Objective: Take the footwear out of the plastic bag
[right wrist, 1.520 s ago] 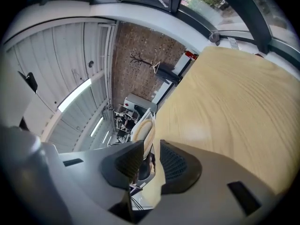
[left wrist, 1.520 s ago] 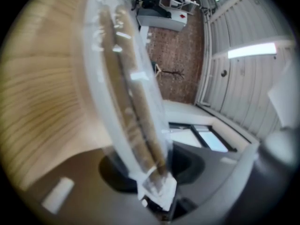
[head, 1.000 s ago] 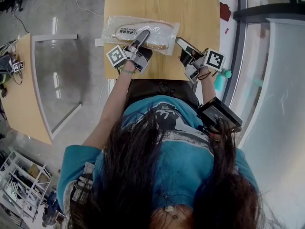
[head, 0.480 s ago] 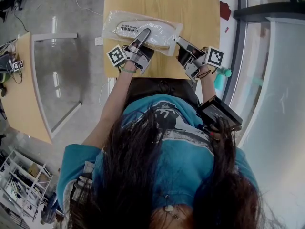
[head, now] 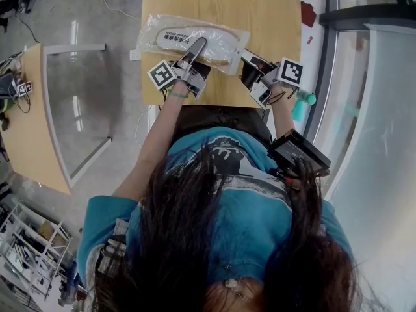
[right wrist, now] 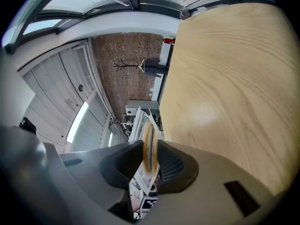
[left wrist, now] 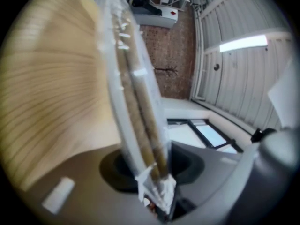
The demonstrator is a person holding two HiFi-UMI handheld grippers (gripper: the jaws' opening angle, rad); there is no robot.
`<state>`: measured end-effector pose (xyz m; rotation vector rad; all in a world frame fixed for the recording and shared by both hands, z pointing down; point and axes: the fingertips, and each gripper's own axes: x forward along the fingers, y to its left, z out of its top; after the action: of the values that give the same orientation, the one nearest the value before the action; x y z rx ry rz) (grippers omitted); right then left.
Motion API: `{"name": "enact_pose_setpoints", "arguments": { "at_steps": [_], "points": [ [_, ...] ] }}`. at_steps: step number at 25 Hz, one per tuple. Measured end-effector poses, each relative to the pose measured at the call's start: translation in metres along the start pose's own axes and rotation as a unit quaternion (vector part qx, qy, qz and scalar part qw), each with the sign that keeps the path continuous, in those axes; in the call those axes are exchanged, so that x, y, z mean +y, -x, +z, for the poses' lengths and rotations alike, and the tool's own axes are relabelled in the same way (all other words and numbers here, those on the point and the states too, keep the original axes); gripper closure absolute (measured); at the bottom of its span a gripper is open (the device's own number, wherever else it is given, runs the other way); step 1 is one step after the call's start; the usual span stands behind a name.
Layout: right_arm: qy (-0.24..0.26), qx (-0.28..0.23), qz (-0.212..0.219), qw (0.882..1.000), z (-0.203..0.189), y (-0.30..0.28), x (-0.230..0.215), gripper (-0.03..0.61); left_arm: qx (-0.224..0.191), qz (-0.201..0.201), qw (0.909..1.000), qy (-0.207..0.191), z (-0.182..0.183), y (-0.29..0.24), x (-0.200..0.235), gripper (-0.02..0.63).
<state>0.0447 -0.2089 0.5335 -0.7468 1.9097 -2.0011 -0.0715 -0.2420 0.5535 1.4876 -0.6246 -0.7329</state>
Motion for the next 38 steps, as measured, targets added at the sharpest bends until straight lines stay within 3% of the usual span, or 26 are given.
{"name": "enact_pose_setpoints", "arguments": {
  "at_steps": [10, 19, 38],
  "points": [
    [0.009, 0.024, -0.033, 0.999, -0.007, 0.005, -0.006, 0.495, 0.026, 0.02, 0.9988, -0.036, 0.003, -0.003, 0.003, 0.442],
    [0.011, 0.043, -0.046, 0.998, -0.012, 0.004, -0.003, 0.495, 0.016, 0.044, 0.9953, -0.085, 0.016, -0.011, 0.002, 0.431],
    [-0.032, 0.046, -0.06, 0.997, -0.019, 0.003, -0.005, 0.499, 0.015, 0.073, 0.9933, -0.089, 0.027, -0.031, 0.019, 0.405]
  ]
}}
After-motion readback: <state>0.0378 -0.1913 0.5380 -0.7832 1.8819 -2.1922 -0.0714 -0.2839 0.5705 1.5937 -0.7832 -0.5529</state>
